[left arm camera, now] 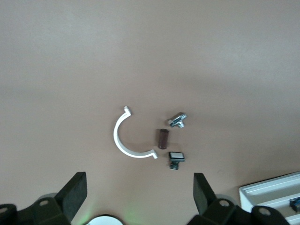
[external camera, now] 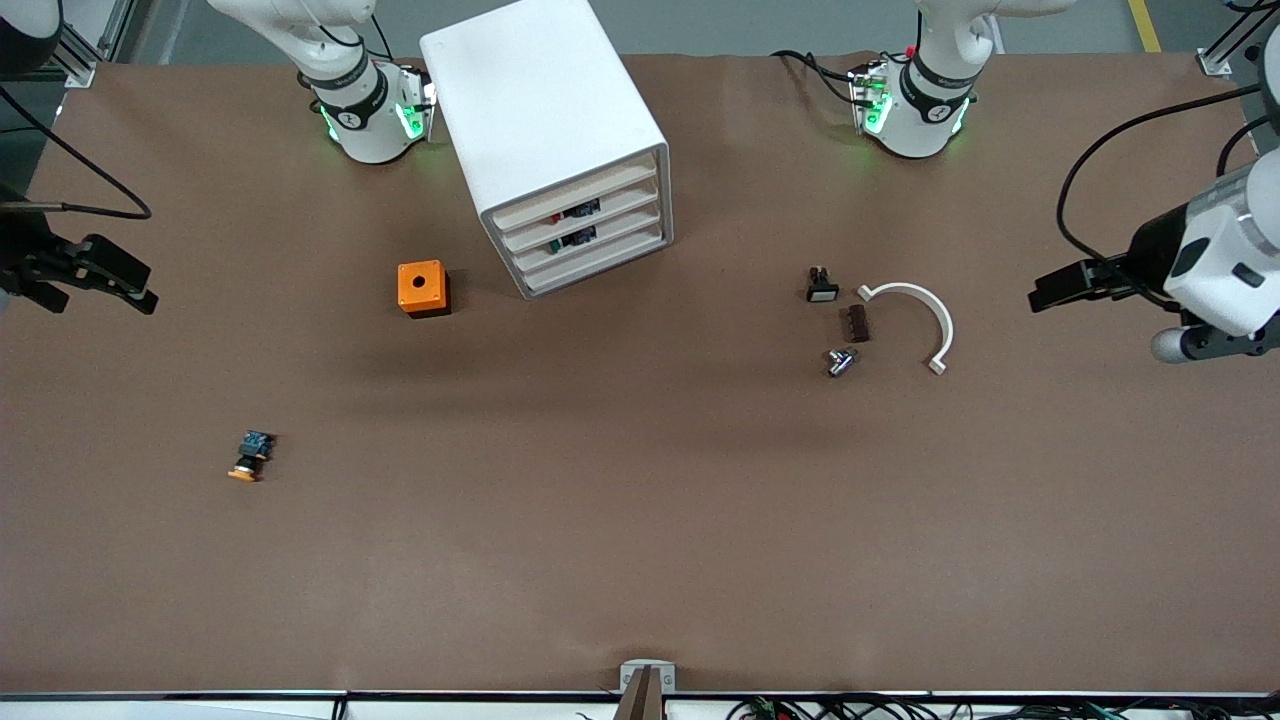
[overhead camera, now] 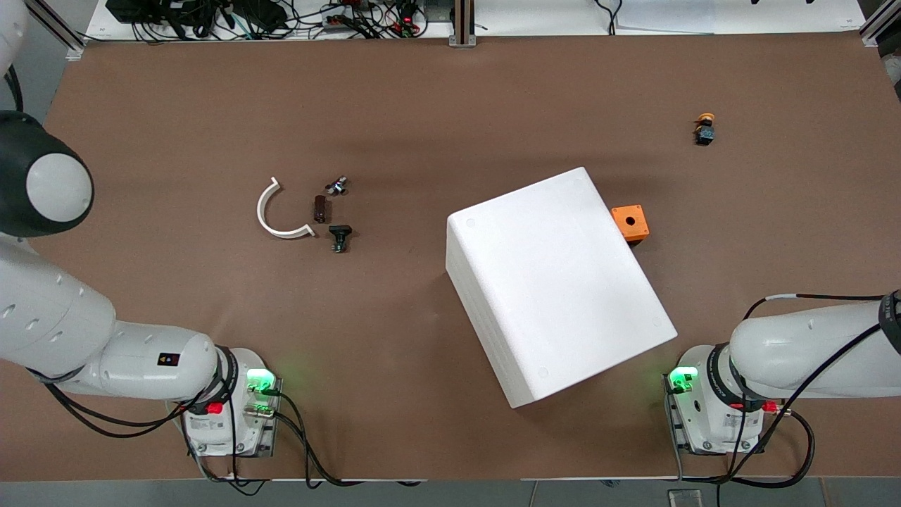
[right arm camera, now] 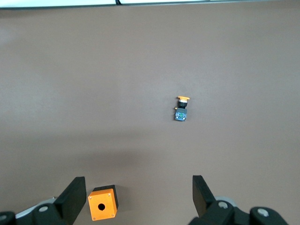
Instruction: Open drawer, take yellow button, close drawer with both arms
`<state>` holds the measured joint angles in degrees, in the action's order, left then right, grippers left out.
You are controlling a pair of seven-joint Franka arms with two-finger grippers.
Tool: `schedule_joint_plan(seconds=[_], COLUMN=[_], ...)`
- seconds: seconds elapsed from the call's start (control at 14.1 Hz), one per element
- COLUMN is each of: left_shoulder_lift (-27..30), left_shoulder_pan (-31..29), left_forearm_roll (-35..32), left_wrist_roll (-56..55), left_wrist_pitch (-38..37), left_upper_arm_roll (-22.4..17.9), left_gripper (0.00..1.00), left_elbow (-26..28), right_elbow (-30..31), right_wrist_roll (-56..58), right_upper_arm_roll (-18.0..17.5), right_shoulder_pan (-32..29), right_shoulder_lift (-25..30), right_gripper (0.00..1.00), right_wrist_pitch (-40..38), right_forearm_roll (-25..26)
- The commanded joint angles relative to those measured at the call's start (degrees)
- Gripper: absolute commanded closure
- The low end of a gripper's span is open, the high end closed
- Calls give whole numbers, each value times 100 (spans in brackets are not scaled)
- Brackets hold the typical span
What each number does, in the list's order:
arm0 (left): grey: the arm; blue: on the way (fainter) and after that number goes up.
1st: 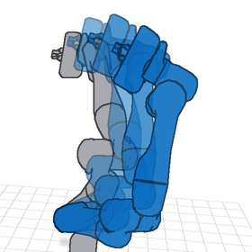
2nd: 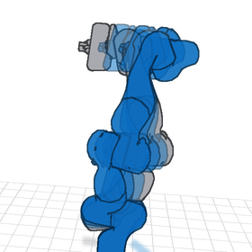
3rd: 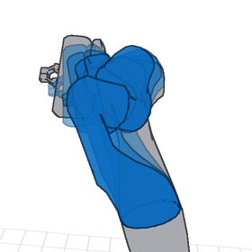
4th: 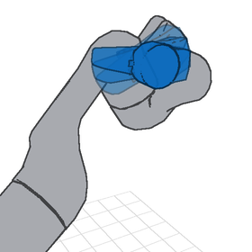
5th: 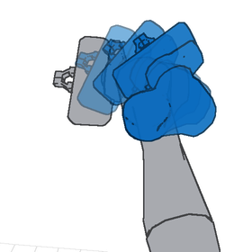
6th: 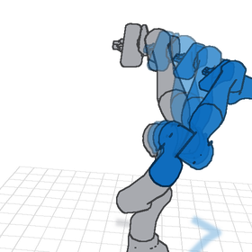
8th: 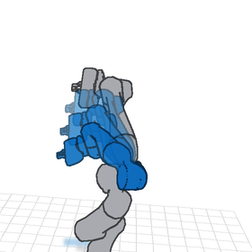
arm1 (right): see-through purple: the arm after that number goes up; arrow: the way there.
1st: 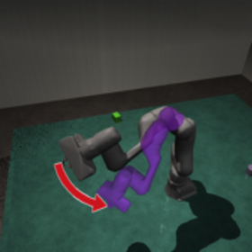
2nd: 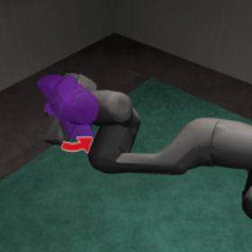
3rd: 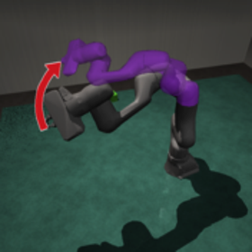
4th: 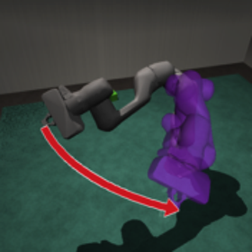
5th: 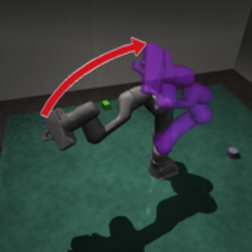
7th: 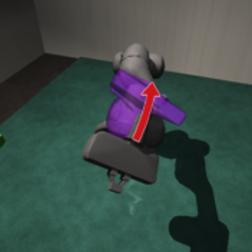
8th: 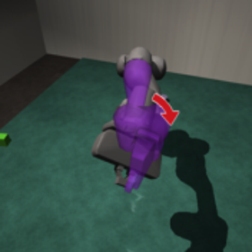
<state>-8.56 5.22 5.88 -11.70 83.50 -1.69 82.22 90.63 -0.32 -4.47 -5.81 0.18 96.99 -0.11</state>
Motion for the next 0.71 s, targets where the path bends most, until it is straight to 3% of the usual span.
schedule_joint_plan(seconds=[0.0,0.14,0.35,0.64], left_shoulder_lift=[521,767,830,839], left_shoulder_pan=[49,-64,-478,-470], left_forearm_roll=[-270,-403,-395,-412], left_wrist_roll=[194,342,808,792], left_wrist_pitch=[629,1175,1195,1055], left_upper_arm_roll=[-95,-86,177,204], left_gripper=[0,0,0,0], left_elbow=[810,1303,1253,954], right_elbow=[-501,-512,-327,-248], right_wrist_roll=[-100,-100,-73,-91], right_upper_arm_roll=[34,34,51,51], right_shoulder_pan=[98,89,54,63], right_shoulder_lift=[-106,-141,-185,-168], right_gripper=[0,0,0,0], right_wrist_pitch=[-372,-418,-523,-576], right_forearm_roll=[-24,-24,-24,-24])
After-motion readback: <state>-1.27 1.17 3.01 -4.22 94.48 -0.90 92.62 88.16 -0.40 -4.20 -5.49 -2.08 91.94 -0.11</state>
